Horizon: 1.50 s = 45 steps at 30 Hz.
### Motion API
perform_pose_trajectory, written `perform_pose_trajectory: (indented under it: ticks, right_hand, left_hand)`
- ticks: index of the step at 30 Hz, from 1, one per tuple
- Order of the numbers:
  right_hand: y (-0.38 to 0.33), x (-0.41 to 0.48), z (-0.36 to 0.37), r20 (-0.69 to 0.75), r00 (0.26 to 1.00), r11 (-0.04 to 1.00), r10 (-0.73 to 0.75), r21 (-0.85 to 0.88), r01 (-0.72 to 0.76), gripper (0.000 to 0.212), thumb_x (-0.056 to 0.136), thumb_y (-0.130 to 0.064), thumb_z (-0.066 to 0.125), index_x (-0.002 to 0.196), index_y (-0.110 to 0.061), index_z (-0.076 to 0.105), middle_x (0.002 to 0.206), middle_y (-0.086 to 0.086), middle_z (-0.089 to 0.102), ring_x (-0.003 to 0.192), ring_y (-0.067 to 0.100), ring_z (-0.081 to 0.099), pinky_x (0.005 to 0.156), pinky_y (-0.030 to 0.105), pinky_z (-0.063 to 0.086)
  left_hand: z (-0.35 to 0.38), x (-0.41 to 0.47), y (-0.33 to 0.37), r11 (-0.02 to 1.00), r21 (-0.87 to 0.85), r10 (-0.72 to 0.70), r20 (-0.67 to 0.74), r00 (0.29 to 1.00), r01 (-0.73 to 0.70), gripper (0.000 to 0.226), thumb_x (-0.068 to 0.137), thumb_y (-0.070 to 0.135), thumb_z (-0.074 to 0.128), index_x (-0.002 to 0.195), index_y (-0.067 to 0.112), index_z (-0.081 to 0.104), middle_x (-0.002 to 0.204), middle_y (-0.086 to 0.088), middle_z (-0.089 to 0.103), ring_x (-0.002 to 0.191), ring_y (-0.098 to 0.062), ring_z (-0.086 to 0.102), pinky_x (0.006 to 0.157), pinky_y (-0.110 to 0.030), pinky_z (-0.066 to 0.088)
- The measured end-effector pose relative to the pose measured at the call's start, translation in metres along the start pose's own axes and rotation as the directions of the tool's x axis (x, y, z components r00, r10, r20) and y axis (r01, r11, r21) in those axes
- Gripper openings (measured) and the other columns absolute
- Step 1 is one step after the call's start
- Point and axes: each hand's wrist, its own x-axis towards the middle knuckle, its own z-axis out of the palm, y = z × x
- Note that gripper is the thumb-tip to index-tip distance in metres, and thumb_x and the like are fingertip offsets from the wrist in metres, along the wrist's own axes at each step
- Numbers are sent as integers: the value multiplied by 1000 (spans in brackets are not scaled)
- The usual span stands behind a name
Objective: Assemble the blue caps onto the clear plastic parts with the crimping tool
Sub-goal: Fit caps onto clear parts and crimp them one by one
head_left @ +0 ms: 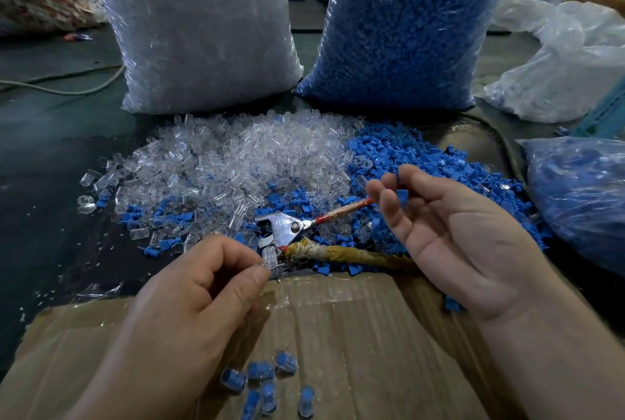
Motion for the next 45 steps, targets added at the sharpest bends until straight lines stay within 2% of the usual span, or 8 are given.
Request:
perform_pose_trajectory:
  ticks: [3,9,14,19,22,25,29,45]
  right_hand:
    - [3,-3,0,14,1000,1000,10,-16,-10,37,66,14,54,100,6,65,90,24,70,93,39,70,65,27,58]
    - [9,-15,12,95,993,993,66,-101,-56,20,75,5,54,88,4,70,81,21,70,75,30,73,55,24,57]
    - [23,-26,20,221,962,983,159,-126,-134,38,73,14,47,109,8,56,91,29,67,92,44,70,63,33,60]
    - [35,-33,23,254,946,923,202,-371,-98,20,87,-6,56,105,2,61,81,18,69,75,34,73,55,31,58]
    - [40,-39,26,287,949,779,131,-622,80,16,74,-25,67,86,-15,71,70,9,67,58,26,68,48,30,53]
    - [44,-42,23,358,934,421,2,-848,324,16,77,-41,72,89,-30,71,63,-3,64,51,8,60,48,24,48]
    - [52,-43,22,585,806,-70,-88,-811,581,25,88,-45,55,113,-46,52,100,-23,62,91,-4,59,77,15,45]
    - [55,-47,26,594,804,-146,16,-794,590,26,87,-43,48,112,-50,44,102,-31,59,89,-10,56,73,9,43]
  left_hand:
    - [2,0,-3,999,-42,-3,-13,1000,3,35,68,64,59,92,40,69,68,7,71,58,-11,65,60,-51,59]
    - [4,3,-8,954,-296,-63,-46,997,46,26,64,44,89,76,28,72,67,-8,73,57,-28,70,57,-42,56]
    - [7,6,-4,868,-486,-113,10,994,104,26,54,38,75,78,27,72,65,-17,70,51,-29,66,42,-28,51]
    - [9,6,2,839,-525,-135,56,989,144,34,48,42,74,79,26,73,63,-18,69,49,-27,63,42,-29,51]
    - [10,6,1,838,-522,-134,85,987,159,34,48,42,73,78,27,73,64,-17,69,49,-27,63,43,-27,49]
    - [12,5,1,837,-526,-115,99,988,150,29,51,39,73,77,27,74,65,-16,69,53,-25,66,45,-25,50]
    - [16,3,-1,868,-478,-90,111,990,133,12,76,17,75,79,28,74,64,-15,69,54,-26,68,48,-25,52]
    - [16,-4,-2,964,-263,38,2,999,-36,17,72,41,73,88,42,70,67,1,73,58,-16,69,54,-33,54]
